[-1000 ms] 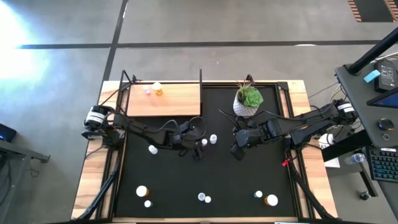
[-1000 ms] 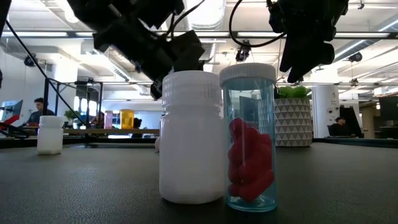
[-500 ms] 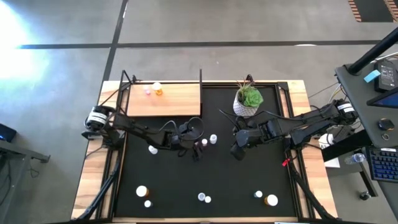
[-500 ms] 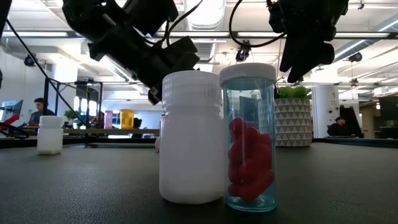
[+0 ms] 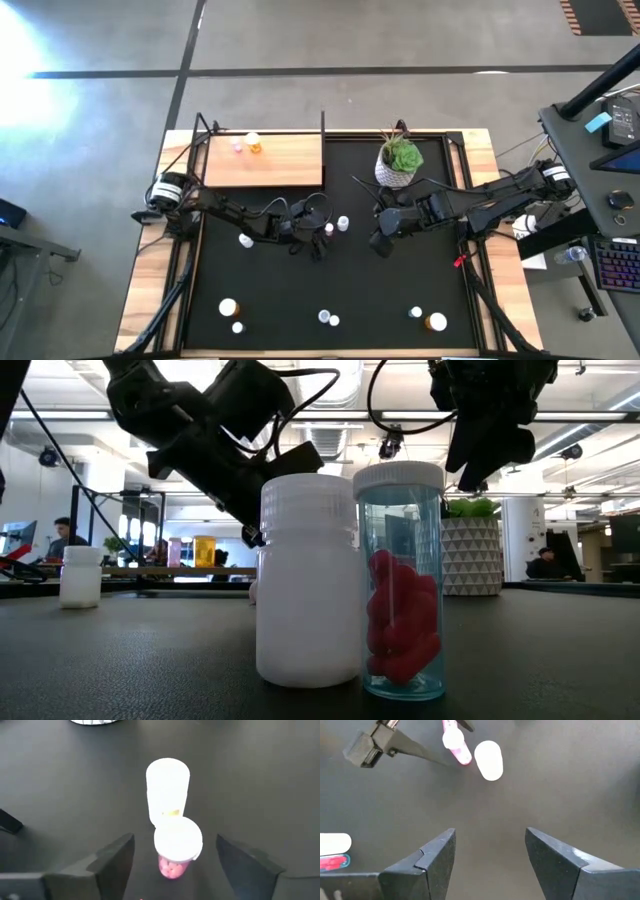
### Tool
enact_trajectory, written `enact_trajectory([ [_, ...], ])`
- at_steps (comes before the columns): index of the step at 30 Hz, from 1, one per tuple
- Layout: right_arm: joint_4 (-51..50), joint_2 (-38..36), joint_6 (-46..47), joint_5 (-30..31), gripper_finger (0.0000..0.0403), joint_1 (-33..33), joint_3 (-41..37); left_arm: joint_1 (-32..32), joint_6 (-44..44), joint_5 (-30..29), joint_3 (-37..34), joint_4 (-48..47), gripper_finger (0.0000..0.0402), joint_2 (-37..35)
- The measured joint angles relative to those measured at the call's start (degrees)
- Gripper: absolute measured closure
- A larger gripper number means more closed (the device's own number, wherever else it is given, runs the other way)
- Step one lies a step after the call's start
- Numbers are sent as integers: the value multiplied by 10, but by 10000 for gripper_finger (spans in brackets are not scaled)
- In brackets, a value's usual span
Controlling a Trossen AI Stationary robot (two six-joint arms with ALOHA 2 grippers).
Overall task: Pick and place medicine bottles onto shelf by color
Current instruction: Put the right pink pill bottle on the shelf aligned with the other pink pill bottle
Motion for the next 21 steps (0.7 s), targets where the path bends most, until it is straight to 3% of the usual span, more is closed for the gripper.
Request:
enact_trajectory([
  [12, 0, 0, 1, 0, 174, 0, 0, 0, -2, 17, 4, 0, 280, 0],
  [21, 0, 0, 0, 0, 174, 0, 0, 1, -73, 25, 4, -1, 310, -7],
])
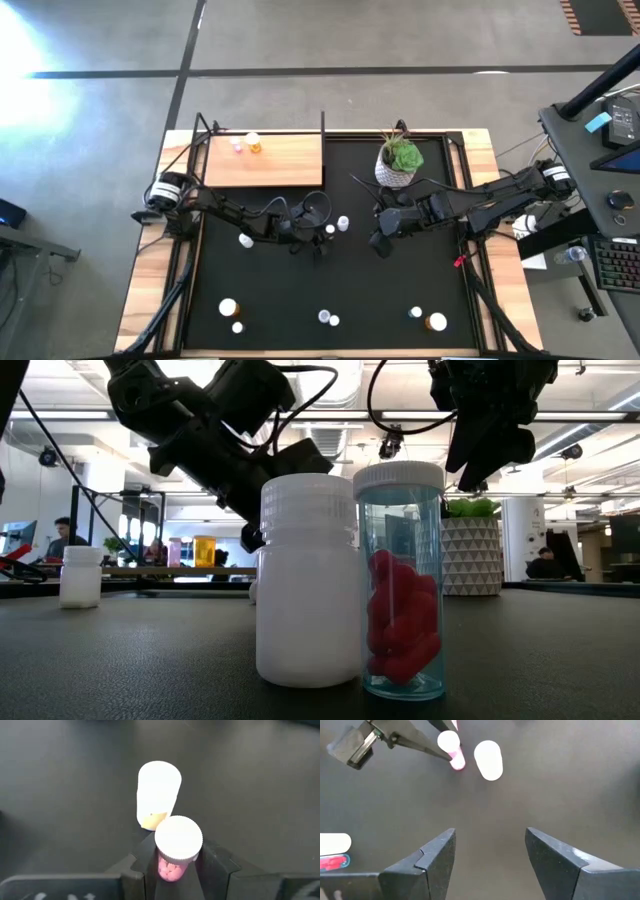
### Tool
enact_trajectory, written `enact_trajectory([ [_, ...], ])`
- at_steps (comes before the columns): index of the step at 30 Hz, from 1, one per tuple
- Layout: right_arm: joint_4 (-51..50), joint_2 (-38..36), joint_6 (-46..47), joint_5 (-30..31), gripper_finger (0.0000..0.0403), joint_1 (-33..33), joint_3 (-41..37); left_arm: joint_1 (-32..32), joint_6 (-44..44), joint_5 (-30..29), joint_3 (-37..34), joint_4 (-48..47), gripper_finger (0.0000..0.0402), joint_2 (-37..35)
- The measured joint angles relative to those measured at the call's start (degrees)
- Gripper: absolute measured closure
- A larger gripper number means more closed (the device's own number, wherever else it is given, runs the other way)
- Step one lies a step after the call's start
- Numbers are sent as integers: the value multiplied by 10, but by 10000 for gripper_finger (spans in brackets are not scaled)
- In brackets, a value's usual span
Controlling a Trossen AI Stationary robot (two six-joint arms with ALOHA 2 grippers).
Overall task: Pick and place medicine bottles onto shelf by color
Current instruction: Put the right pink pill bottle on the shelf aligned with the other pink pill bottle
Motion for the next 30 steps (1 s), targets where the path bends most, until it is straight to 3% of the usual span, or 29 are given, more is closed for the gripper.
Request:
enact_trajectory([
  [6, 0, 0, 0, 0, 174, 0, 0, 0, 2, -14, -5, -16, 312, -43],
  [15, 1, 0, 0, 0, 174, 0, 0, 0, 3, -110, -21, -203, 313, -201],
  [22, 1, 0, 0, 0, 174, 0, 0, 2, -3, -182, -135, -210, 313, -350],
  [30, 1, 0, 1, 0, 174, 0, 0, 9, -4, -326, -243, -258, 312, -502],
])
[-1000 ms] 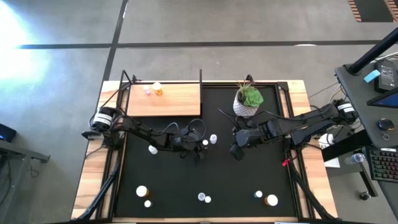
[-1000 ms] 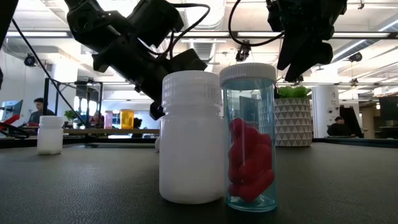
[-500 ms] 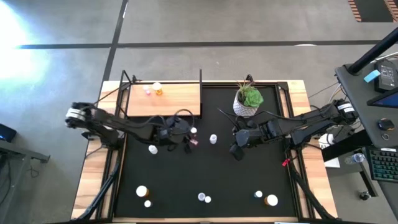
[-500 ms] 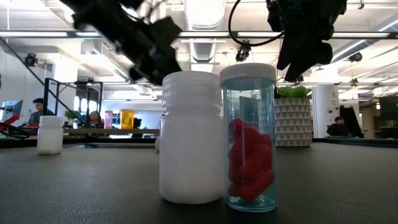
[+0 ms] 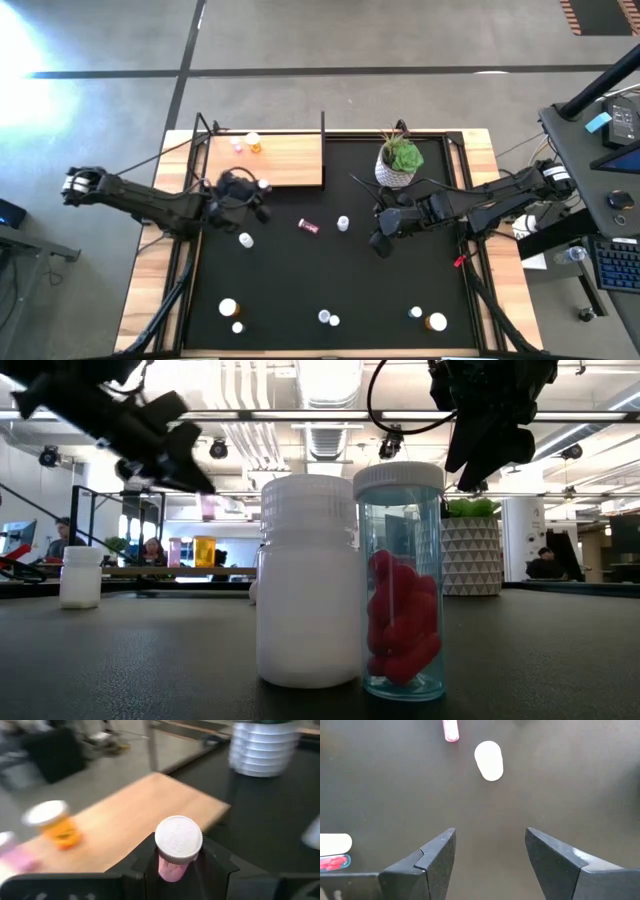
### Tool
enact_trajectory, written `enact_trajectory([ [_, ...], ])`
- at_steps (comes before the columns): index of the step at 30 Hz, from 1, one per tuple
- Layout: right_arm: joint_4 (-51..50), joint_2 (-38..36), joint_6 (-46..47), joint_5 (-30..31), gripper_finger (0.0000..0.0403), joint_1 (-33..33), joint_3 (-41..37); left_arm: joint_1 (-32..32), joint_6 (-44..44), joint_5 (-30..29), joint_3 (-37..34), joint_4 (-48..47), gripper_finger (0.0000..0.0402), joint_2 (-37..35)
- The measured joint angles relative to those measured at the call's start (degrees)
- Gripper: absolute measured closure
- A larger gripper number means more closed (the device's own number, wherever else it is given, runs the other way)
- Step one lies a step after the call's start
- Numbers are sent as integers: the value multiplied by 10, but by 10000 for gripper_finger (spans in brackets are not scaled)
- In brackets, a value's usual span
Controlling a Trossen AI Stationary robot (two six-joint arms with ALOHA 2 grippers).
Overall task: Pick and place medicine bottles onto shelf by color
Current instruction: Put the right pink pill bottle on the shelf aligned with the other pink pill bottle
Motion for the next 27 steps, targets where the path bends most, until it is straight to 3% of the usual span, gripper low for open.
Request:
enact_trajectory([
  [4, 0, 0, 0, 0, 174, 0, 0, 17, -6, -56, -40, -1, 305, -40],
  [10, 0, 0, 0, 0, 174, 0, 0, 52, -110, -57, -82, -1, 302, -71],
  [19, 0, 0, -1, 0, 174, 0, 0, 133, -103, -57, -95, 5, 302, -53],
  [23, 0, 0, 0, 0, 174, 0, 0, 189, -104, -23, -82, 8, 302, -37],
  [27, 0, 0, -1, 0, 174, 0, 0, 256, -105, 58, -73, 5, 302, -22],
])
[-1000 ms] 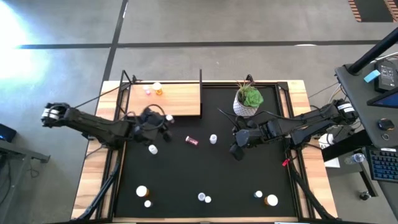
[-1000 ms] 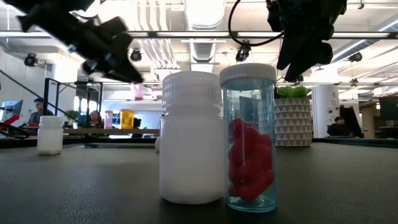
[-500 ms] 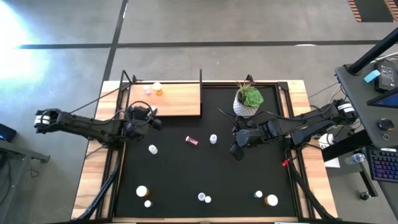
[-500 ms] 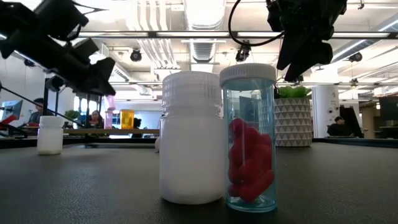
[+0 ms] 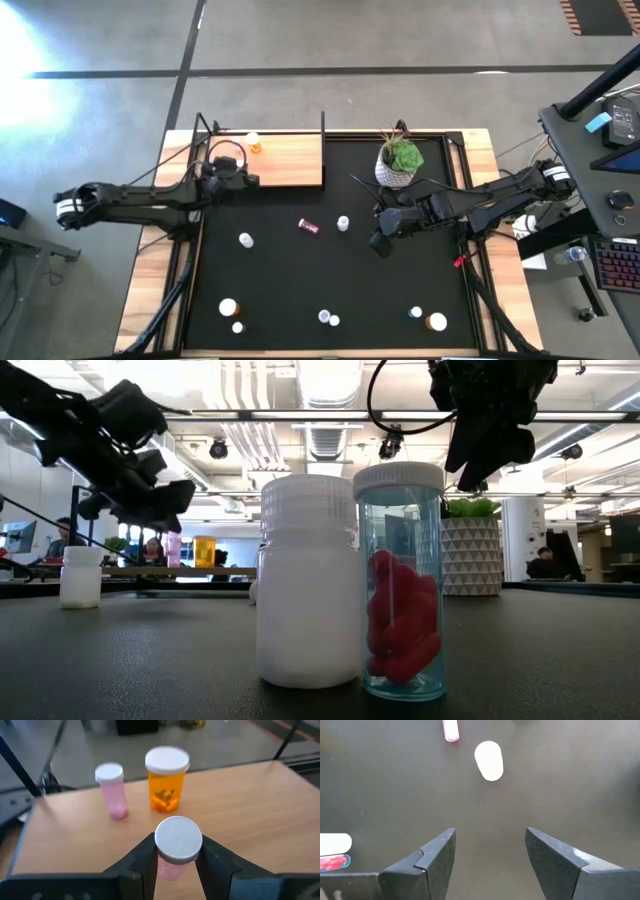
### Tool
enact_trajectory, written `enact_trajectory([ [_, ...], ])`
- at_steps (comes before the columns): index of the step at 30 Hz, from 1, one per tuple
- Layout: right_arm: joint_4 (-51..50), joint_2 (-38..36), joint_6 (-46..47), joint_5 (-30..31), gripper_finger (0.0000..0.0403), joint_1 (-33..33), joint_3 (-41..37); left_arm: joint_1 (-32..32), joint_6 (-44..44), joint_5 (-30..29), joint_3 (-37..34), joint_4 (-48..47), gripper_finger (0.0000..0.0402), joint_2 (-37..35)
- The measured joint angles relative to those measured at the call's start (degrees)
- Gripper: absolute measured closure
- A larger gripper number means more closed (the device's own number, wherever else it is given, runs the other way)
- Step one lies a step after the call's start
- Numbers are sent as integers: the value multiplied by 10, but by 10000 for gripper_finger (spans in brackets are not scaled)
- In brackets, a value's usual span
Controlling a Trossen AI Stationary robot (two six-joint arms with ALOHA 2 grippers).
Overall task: Pick and place medicine bottles onto shelf by color
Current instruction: Put the right pink pill bottle on the shelf aligned with the other pink pill bottle
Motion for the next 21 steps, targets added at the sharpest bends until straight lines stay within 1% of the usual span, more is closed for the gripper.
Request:
enact_trajectory([
  [2, 0, 0, 1, 0, 174, 0, 0, 27, 0, 35, 6, 0, 301, 9],
  [4, 0, 0, 1, 0, 174, 0, 0, 44, 0, 56, 12, 0, 301, 20],
  [15, 0, 0, 1, 0, 174, 0, 0, 111, 8, 55, 35, -2, 301, 51],
  [21, 0, 0, 0, 0, 174, 0, 0, 131, 8, 55, 35, -9, 301, 62],
])
